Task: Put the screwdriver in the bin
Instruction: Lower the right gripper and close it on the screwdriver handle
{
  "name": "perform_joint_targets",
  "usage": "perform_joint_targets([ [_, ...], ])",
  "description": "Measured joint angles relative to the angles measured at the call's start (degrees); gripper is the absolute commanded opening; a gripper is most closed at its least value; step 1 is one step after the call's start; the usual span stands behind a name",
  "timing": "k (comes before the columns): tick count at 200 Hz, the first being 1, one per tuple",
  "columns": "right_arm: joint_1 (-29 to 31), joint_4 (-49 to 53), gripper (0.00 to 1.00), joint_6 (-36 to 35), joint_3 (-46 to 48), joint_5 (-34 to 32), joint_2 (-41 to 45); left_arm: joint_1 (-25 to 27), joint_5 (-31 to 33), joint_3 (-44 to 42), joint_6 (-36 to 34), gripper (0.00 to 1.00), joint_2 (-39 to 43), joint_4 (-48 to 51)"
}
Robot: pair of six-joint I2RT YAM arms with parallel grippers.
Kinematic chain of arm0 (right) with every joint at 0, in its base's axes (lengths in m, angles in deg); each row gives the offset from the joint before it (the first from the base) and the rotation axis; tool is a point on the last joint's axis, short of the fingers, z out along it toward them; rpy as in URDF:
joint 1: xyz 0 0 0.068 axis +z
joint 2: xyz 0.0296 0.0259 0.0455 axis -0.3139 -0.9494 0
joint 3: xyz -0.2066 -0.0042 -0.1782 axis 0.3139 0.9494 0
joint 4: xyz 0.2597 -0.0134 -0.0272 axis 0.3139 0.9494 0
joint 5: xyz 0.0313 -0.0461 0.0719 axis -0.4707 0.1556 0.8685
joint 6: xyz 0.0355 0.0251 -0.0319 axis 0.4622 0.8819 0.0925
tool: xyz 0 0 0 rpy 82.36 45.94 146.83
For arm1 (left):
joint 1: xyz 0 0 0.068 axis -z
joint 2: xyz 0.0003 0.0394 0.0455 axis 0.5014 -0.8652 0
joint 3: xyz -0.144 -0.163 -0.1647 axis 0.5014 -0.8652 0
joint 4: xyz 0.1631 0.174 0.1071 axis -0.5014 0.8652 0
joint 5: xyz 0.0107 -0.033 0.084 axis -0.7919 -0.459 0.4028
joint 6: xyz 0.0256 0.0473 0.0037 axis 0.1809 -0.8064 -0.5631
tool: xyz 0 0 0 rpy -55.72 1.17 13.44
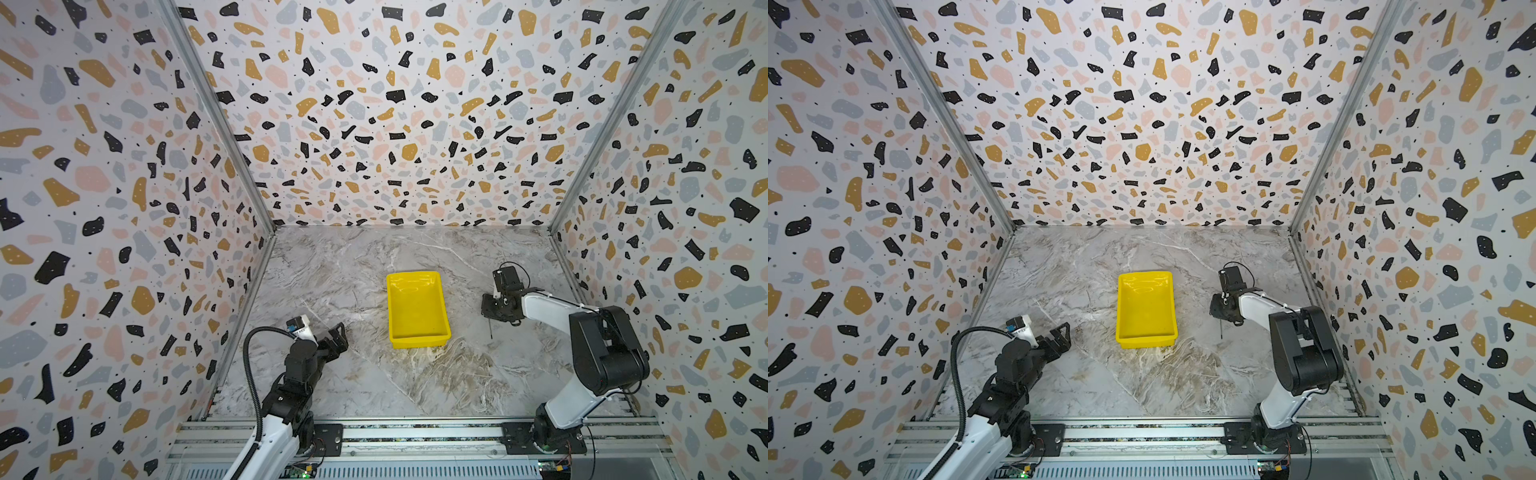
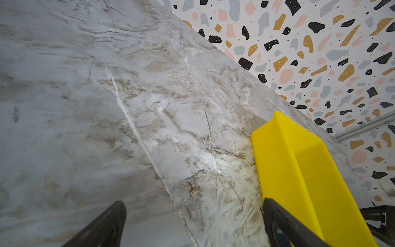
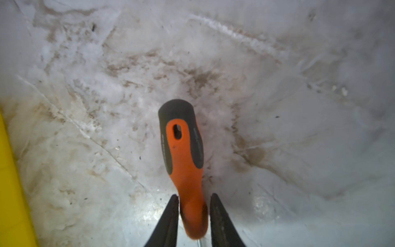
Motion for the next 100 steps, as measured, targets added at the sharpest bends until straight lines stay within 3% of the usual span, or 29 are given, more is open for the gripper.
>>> perform_joint_targets([
  [11,0.0,0.15,0.36,-0.24,0.0,-0.52,0.42,0.0,-0.07,0.0,-0.02,1.0,0.0,-0.02],
  [28,0.0,0.2,0.48,-0.61,0.0,-1.07,0.31,0.0,-0.11,0.0,0.0,1.0,0.0,-0.02],
  [40,0.0,0.26,0.5,-0.98,-0.04,-1.27,-0.13,0.0,-0.13,0.0,-0.02,1.0,0.0,0.0],
  [79,0.39,0.31,0.49,-1.75,-1.97,-1.2,-2.78,0.0,-0.85,0.0,-0.02,1.0,0.0,-0.02],
  [100,1.03,-0.42,0.44,-1.81,-2.62,-1.6,-3.69,0.0,-1.16,0.0,-0.02,1.0,0.02,-0.02],
])
